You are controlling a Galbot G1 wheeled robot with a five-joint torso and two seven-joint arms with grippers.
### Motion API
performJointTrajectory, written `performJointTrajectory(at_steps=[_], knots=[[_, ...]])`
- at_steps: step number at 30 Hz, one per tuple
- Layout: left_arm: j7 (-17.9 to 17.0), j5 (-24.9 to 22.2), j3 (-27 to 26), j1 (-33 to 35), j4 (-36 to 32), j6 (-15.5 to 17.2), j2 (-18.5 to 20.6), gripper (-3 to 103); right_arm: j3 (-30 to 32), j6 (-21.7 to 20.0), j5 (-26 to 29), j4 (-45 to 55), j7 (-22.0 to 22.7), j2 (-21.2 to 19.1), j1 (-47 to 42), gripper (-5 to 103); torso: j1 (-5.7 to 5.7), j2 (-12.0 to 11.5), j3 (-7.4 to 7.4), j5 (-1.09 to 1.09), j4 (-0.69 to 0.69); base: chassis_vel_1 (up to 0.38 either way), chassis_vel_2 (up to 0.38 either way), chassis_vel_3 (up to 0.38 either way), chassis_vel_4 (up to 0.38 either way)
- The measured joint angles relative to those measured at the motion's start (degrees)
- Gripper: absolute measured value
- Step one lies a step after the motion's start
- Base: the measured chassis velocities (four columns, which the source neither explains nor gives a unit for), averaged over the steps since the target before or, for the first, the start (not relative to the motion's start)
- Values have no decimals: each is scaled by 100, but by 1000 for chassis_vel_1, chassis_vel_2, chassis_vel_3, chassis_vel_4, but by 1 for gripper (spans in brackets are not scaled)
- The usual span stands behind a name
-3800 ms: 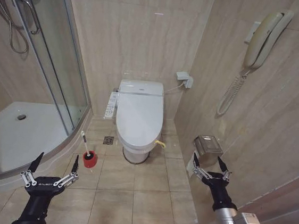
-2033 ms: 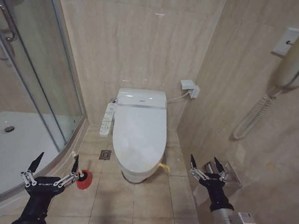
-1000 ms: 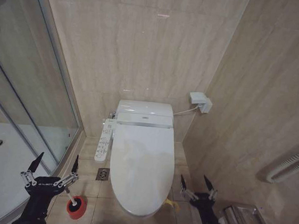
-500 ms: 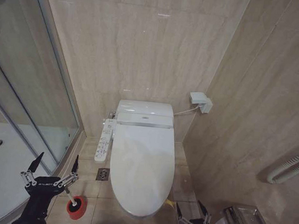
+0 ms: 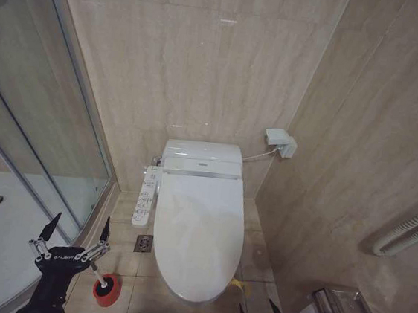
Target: Open the toilet lid, clean the toilet bowl with a toilet brush, close the toilet lid, and flush.
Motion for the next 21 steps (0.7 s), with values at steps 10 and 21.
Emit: performJointTrajectory(at_steps=[10,21], knots=[[0,0,0,0,0,0,0,100,-253,-114,-177,-677,162,-50,946,100,0,-1,1,0,1,0,0,0,0],[0,0,0,0,0,0,0,100,-279,-154,-111,-947,161,-205,1321,100,0,-1,1,0,0,0,0,0,0]])
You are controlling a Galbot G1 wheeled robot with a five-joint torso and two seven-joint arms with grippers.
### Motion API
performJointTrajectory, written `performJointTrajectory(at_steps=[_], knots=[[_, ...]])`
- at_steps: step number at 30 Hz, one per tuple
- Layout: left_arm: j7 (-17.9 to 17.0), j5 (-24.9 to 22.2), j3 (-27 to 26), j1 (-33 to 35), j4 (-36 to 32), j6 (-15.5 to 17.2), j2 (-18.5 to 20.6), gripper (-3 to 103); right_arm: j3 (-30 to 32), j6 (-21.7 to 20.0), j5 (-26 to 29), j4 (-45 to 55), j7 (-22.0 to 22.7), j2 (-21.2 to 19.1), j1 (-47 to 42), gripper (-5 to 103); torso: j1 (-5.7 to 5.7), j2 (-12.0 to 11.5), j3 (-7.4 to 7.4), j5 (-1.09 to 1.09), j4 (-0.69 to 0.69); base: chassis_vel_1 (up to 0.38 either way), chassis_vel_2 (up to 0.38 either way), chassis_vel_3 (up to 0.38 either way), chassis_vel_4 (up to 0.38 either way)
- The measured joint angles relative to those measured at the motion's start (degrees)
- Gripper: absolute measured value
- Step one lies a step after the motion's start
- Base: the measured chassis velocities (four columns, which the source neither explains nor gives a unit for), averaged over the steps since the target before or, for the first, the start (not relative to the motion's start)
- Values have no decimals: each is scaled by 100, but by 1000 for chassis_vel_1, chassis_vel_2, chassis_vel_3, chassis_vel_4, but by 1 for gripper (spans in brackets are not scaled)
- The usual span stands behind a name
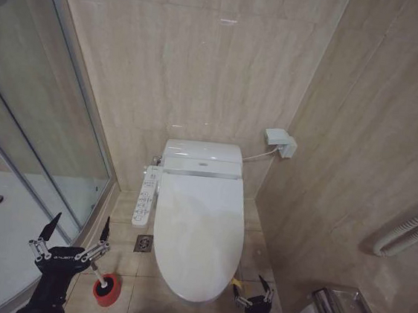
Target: Open the toilet lid, clean the toilet bowl with a toilet brush, close the toilet lid, and flush.
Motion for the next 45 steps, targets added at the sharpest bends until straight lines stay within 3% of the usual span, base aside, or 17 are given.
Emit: performJointTrajectory(at_steps=[8,9,14,15,22,23,29,30,37,45], knots=[[0,0,0,0,0,0,0,100,44,92,15,-123,-150,-8,38,102,0,0,0,0,0,0,0,0,0],[0,0,0,0,0,0,0,100,45,131,8,-153,-177,5,35,77,0,0,0,0,0,0,0,0,0],[-1,0,0,0,0,0,0,100,21,191,-11,-185,-213,30,15,77,0,0,0,0,0,0,0,0,0],[0,0,0,0,0,0,0,100,17,197,-16,-185,-229,35,5,50,0,0,0,0,0,0,0,0,0],[0,0,0,0,0,0,0,100,21,268,-13,-122,-251,33,-107,50,0,1,-1,0,0,0,0,0,0],[0,0,0,0,0,0,0,100,31,285,-3,-93,-251,34,-138,23,0,1,-1,0,0,0,0,0,0],[0,0,0,0,0,0,0,100,104,368,81,65,-299,32,-295,23,0,1,-1,1,1,0,0,0,0],[0,0,0,0,0,0,0,100,125,384,97,104,-309,25,-328,1,0,1,-1,1,1,0,0,0,0],[0,0,0,0,0,0,0,100,221,443,273,547,-272,0,-594,1,0,1,-1,2,1,0,0,0,0],[0,0,0,0,0,0,0,100,505,483,773,1964,-123,-169,-1178,1,0,1,-1,0,0,0,0,0,0]])
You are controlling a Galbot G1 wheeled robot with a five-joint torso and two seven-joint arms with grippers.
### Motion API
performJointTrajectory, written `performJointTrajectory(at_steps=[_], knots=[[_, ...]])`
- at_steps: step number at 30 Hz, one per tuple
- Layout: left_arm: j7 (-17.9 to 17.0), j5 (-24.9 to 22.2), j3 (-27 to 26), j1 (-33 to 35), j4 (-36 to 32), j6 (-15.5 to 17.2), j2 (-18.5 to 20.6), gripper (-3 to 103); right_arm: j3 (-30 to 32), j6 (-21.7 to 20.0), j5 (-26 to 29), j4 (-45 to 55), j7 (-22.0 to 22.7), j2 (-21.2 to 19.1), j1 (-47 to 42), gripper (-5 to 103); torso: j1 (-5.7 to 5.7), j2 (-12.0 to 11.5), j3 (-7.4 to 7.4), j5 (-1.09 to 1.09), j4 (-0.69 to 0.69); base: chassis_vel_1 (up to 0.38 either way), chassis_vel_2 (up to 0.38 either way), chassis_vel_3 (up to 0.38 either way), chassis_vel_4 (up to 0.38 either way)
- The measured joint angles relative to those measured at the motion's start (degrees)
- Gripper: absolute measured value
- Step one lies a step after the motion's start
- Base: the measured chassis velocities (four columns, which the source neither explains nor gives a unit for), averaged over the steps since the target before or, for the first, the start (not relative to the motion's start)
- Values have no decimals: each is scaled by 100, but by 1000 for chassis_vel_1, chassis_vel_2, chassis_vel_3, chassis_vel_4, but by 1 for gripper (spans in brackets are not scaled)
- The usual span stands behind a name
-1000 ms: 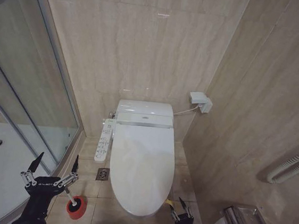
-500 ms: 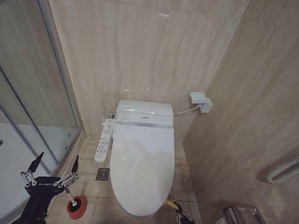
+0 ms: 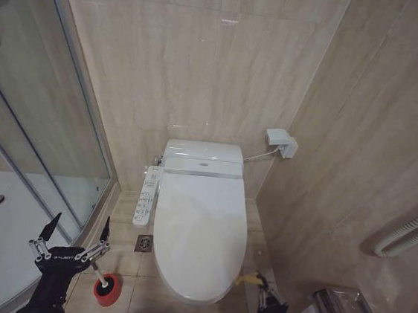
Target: Open the toilet lid, clean the toilet bowl with a toilet brush, close the toilet lid, and flush.
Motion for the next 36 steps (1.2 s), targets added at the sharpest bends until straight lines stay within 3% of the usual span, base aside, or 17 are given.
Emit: performJointTrajectory(at_steps=[10,14,24,31,36], knots=[[0,0,0,0,0,0,0,100,430,-232,548,1230,98,-324,98,1,0,0,0,0,0,0,0,0,0],[0,0,0,0,0,0,0,100,519,-873,885,1673,376,-623,1134,1,0,0,1,0,2,0,0,0,0],[0,0,0,0,0,0,1,100,340,-1835,2016,1289,788,-1319,2922,1,1,-1,1,0,0,0,0,0,0],[0,0,0,0,0,0,0,100,207,-2511,2706,1160,1184,-1298,3711,1,1,-1,1,-1,2,0,0,0,0],[0,0,0,0,0,0,0,100,132,-2771,2997,1165,1388,-1189,3960,1,1,-1,1,-1,-2,0,0,0,0]])
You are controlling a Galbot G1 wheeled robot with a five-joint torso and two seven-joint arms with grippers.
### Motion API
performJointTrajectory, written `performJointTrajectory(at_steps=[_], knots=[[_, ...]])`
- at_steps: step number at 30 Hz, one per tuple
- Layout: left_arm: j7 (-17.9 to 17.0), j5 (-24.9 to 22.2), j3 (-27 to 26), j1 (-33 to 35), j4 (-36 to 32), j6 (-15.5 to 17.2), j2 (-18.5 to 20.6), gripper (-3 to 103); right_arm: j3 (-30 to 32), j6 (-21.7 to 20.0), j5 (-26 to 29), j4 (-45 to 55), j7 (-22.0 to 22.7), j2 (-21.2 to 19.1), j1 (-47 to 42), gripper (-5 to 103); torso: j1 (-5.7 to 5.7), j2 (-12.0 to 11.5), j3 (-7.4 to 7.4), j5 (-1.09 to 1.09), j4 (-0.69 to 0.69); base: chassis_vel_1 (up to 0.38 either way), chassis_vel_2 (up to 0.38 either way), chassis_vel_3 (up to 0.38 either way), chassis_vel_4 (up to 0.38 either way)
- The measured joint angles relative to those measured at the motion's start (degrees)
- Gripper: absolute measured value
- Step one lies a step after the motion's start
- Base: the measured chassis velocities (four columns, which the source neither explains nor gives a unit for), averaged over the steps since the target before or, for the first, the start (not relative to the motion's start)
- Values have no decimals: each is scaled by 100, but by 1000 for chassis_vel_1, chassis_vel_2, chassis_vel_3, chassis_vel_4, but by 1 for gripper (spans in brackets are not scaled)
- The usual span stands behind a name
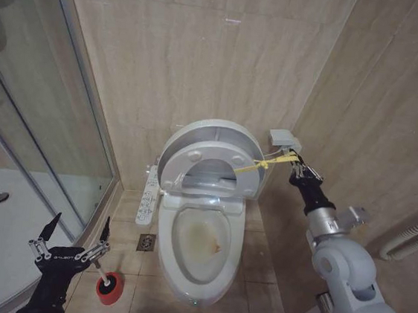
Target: Open the toilet lid, clean the toilet bowl with a toilet brush, close the toilet lid, and flush.
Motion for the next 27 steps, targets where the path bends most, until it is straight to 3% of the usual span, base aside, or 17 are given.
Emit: performJointTrajectory(at_steps=[9,15,27], knots=[[0,0,0,0,0,0,0,100,-141,-26,203,-694,161,259,838,1,-1,0,0,0,4,0,0,0,0],[0,0,0,0,0,0,0,100,-273,90,16,-1386,163,561,1610,1,-1,0,0,-1,5,0,0,0,0],[0,0,0,0,0,0,0,100,-820,886,-656,-2988,-142,874,2758,1,0,1,-1,0,-3,0,0,0,0]])
